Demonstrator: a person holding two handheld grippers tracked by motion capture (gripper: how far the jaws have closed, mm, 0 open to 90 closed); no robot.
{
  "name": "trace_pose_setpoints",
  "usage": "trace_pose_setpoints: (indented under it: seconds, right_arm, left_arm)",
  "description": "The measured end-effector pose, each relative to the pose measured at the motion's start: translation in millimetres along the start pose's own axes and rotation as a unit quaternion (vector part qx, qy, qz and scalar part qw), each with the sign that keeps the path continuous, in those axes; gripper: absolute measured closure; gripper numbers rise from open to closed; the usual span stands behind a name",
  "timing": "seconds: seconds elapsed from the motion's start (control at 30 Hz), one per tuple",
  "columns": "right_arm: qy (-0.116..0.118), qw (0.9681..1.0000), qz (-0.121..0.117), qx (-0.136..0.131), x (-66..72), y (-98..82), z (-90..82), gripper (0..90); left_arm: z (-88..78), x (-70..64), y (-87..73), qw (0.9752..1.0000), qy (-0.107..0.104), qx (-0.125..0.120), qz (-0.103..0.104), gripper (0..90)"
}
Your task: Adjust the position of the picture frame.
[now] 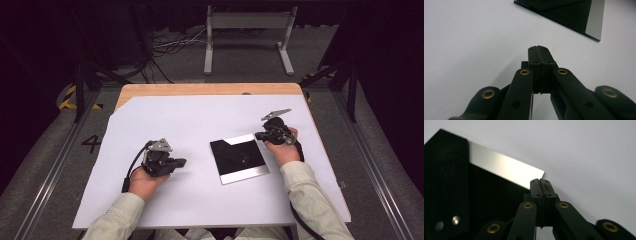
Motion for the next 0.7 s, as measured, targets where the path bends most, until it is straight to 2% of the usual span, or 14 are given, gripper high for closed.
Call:
trace_pose_setpoints:
  seconds: [0.2,0.4,0.53,0.7]
  right_arm:
    - [-0.014,0.9998,0.010,0.011,-6.1,5.1,13.6,90.0]
    - [-0.017,0.9996,0.015,0.019,-4.6,8.2,20.9,90.0]
    - [-0.023,0.9994,0.007,0.024,-2.9,10.9,22.3,90.0]
    - [-0.008,0.9996,-0.014,0.021,11.3,18.5,29.4,90.0]
  left_arm:
    - [-4.7,2.1,-4.3,1.0000,0.002,-0.002,-0.005,89.8]
    - [-4.4,1.6,-4.9,1.0000,0.002,-0.001,-0.006,89.7]
    - [-2.9,1.4,-5.1,1.0000,0.000,0.003,-0.003,89.6]
    - [-2.8,0.5,-4.4,1.0000,-0.001,0.004,-0.002,89.6]
Point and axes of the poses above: each handheld gripper's, and its own axes: z roughly forward along the jaws, y roughly out of its top, x roughly to its left, the point moved 5 cm from there along z, roughly forward along the jaws, and after that the axes turned 3 degrees about x, right-handed, at the moved point
